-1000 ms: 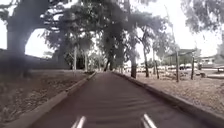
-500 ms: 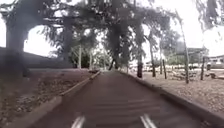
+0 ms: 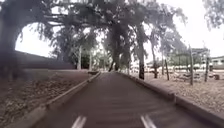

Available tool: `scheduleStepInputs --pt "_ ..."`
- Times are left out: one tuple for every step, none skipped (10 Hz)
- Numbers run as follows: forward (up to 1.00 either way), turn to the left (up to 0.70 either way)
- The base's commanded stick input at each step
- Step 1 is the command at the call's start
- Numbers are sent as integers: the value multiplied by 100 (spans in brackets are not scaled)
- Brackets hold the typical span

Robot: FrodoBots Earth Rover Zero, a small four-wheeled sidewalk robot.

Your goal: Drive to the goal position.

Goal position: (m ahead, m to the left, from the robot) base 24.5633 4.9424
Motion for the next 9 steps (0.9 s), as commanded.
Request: scheduleStepInputs --pt "100 0" --pt "100 0" --pt "100 0" --pt "100 6" --pt "100 17" --pt "100 28" --pt "100 28" --pt "100 3" --pt "100 0"
